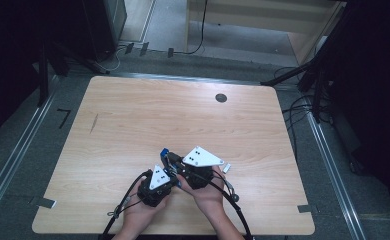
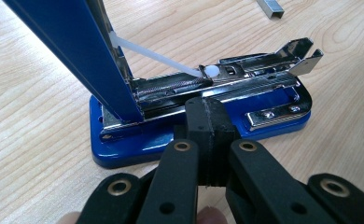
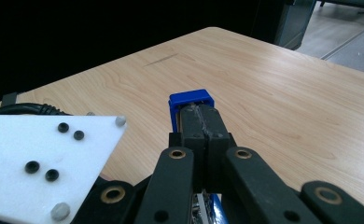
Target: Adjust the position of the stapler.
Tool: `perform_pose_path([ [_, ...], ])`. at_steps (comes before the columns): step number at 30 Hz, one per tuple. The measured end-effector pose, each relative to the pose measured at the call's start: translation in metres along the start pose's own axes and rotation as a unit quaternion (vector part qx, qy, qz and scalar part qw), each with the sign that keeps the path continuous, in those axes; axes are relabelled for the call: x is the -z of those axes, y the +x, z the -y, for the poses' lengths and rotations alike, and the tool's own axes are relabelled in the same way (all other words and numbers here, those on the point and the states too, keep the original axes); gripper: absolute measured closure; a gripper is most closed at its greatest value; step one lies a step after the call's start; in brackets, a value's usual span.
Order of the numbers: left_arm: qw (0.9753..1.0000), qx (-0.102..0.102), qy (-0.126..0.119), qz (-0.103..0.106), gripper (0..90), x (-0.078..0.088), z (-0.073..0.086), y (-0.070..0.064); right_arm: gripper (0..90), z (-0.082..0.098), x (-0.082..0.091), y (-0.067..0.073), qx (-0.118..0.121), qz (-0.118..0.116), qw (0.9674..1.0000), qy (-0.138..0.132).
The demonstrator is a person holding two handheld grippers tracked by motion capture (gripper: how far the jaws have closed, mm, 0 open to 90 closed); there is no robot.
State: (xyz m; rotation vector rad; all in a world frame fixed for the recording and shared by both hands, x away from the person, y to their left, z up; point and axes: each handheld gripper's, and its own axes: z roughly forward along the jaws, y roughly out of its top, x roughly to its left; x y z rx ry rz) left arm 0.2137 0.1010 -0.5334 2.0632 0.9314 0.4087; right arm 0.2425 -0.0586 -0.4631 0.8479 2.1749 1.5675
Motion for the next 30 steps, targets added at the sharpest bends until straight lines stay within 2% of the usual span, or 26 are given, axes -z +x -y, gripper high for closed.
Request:
perform_pose_path([
  [13,1.0000,-0.002,0.001,0.000,90.0,0.000,0.000,0.000,90.0,-0.003,-0.012,-0.002,0.001,-0.017,0.9999,0.001],
  [26,1.0000,-0.002,-0.001,-0.002,90.0,0.000,0.000,0.000,90.0,-0.004,-0.025,-0.001,0.015,-0.029,0.9993,0.019],
  [28,1.0000,-0.003,0.000,-0.003,90.0,0.000,0.000,0.000,90.0,-0.003,-0.028,-0.001,0.019,-0.025,0.9991,0.027],
  [30,1.0000,-0.003,0.000,-0.002,90.0,0.000,0.000,0.000,90.0,-0.002,-0.029,-0.003,0.014,-0.028,0.9991,0.028],
])
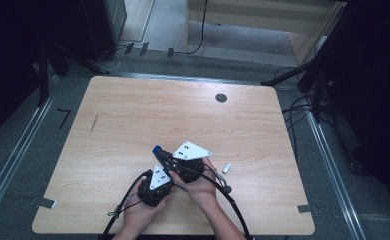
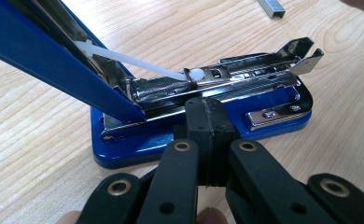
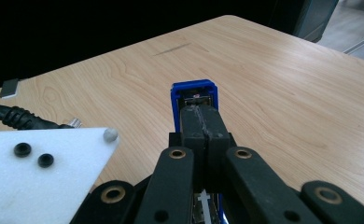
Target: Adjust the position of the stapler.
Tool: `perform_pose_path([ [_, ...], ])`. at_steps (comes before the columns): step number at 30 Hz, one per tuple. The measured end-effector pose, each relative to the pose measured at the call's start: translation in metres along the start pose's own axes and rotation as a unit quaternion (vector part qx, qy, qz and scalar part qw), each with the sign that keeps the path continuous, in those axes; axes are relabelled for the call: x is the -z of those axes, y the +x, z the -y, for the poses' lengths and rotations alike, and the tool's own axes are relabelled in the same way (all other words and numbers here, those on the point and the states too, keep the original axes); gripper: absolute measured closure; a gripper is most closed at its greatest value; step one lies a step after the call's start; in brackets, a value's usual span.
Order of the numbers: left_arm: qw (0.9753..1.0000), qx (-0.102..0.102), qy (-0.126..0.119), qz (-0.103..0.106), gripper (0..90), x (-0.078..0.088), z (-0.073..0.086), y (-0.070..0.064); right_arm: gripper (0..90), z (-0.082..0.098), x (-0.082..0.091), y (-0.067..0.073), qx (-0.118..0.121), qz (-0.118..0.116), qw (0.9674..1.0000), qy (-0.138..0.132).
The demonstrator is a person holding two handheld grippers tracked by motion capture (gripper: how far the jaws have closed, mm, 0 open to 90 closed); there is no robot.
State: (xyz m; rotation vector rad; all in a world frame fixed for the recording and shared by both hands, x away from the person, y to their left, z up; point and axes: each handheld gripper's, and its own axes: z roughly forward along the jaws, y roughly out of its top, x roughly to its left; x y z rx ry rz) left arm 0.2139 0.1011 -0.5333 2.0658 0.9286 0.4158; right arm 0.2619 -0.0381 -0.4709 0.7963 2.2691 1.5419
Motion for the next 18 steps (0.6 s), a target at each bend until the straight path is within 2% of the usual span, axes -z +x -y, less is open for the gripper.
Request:
perform_pose_path([
  [18,1.0000,0.001,0.000,0.001,90.0,-0.0002,0.0000,-0.0003,90.0,0.0033,-0.0095,0.0013,0.002,-0.001,0.9999,0.015],
])
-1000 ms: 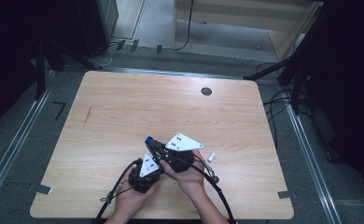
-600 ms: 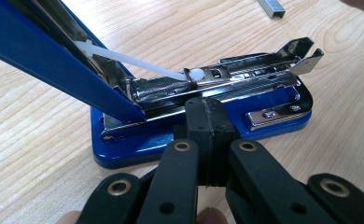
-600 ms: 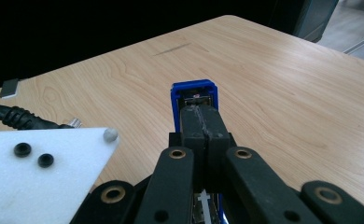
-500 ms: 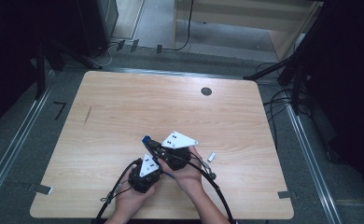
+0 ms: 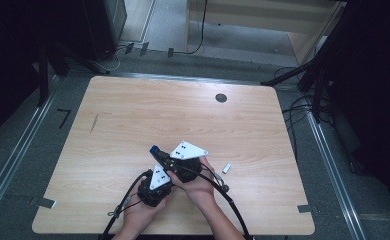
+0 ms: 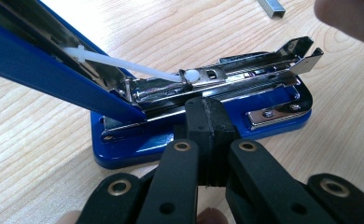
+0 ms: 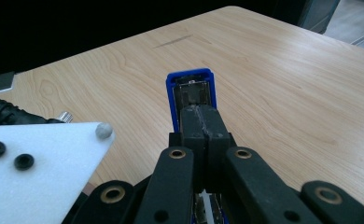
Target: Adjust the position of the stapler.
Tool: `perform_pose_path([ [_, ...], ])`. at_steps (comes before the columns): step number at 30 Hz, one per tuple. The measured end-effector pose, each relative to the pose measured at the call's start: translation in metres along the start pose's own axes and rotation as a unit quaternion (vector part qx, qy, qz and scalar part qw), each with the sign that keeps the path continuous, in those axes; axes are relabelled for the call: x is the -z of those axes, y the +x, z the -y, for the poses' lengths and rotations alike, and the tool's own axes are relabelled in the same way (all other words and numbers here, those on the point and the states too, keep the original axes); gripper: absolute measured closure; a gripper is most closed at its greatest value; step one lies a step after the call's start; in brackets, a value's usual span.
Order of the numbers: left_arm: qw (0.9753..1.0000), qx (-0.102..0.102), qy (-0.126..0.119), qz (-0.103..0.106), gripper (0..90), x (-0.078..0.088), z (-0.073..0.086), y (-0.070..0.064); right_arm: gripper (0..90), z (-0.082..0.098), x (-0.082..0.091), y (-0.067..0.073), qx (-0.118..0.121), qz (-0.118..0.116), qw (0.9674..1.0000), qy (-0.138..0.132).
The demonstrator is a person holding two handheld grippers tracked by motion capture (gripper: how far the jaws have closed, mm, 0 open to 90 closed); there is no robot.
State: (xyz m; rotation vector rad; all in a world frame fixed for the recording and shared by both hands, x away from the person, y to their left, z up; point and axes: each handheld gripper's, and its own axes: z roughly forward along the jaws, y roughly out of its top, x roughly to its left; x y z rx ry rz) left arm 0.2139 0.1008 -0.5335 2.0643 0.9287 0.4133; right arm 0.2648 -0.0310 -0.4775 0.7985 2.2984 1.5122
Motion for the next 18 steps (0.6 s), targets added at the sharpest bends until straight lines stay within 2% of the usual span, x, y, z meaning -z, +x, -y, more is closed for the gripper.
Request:
perform_pose_path([
  [7,1.0000,-0.003,0.002,-0.001,90.0,0.000,0.000,0.000,90.0,0.003,-0.007,-0.001,0.000,-0.002,0.9999,0.010],
  [18,1.0000,-0.002,0.003,0.001,90.0,0.000,0.000,0.001,90.0,0.008,-0.021,-0.005,-0.004,-0.011,0.9991,0.040],
])
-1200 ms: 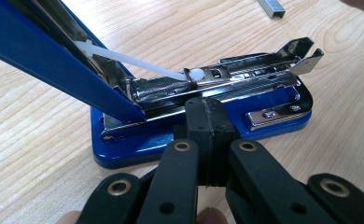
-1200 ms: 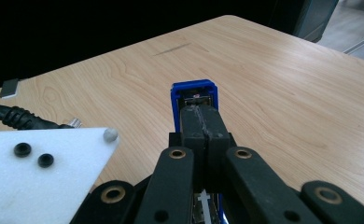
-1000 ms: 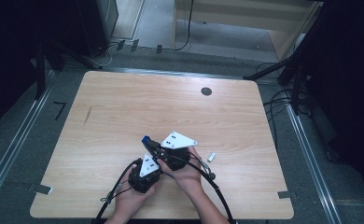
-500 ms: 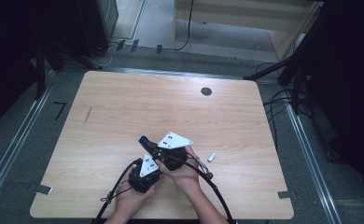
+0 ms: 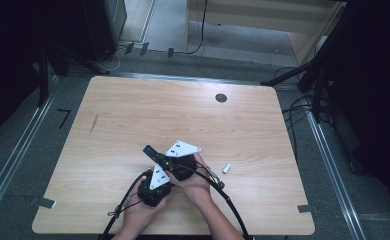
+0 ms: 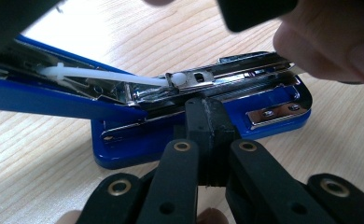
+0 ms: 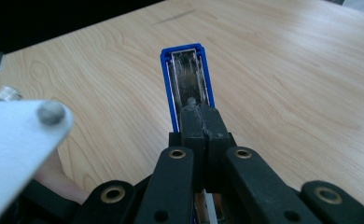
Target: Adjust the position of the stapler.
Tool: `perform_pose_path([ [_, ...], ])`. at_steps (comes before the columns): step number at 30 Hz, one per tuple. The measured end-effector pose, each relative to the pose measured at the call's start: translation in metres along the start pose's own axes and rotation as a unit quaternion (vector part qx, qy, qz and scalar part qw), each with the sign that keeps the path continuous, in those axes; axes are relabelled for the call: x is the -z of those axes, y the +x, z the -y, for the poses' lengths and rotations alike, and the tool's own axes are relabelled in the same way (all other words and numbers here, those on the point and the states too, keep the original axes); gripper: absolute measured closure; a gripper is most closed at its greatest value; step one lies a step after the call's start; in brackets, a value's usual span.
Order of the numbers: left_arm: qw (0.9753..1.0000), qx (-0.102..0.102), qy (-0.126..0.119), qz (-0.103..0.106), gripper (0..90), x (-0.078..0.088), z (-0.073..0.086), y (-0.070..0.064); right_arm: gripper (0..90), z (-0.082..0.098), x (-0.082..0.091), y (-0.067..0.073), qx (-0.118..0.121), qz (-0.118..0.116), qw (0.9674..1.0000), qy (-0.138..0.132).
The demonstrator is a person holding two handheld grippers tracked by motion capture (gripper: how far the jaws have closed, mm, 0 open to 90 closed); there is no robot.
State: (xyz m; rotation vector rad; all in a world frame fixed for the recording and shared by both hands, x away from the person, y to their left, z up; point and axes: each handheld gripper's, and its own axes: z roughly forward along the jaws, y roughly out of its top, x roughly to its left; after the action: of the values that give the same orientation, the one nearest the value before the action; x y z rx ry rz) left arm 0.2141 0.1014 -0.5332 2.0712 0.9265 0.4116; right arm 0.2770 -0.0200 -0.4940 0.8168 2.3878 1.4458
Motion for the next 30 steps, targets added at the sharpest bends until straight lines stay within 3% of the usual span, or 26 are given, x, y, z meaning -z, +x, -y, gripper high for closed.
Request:
perform_pose_path([
  [11,1.0000,0.002,0.000,-0.001,90.0,0.000,0.000,0.000,90.0,0.002,-0.010,-0.003,-0.008,0.000,0.9991,0.042],
  [19,1.0000,0.003,0.001,0.000,90.0,0.000,0.000,0.001,90.0,0.003,-0.019,-0.004,-0.008,0.004,0.9964,0.084],
  [30,1.0000,0.006,0.000,0.001,90.0,0.000,0.000,0.002,90.0,0.003,-0.018,-0.005,-0.013,0.004,0.9962,0.086],
])
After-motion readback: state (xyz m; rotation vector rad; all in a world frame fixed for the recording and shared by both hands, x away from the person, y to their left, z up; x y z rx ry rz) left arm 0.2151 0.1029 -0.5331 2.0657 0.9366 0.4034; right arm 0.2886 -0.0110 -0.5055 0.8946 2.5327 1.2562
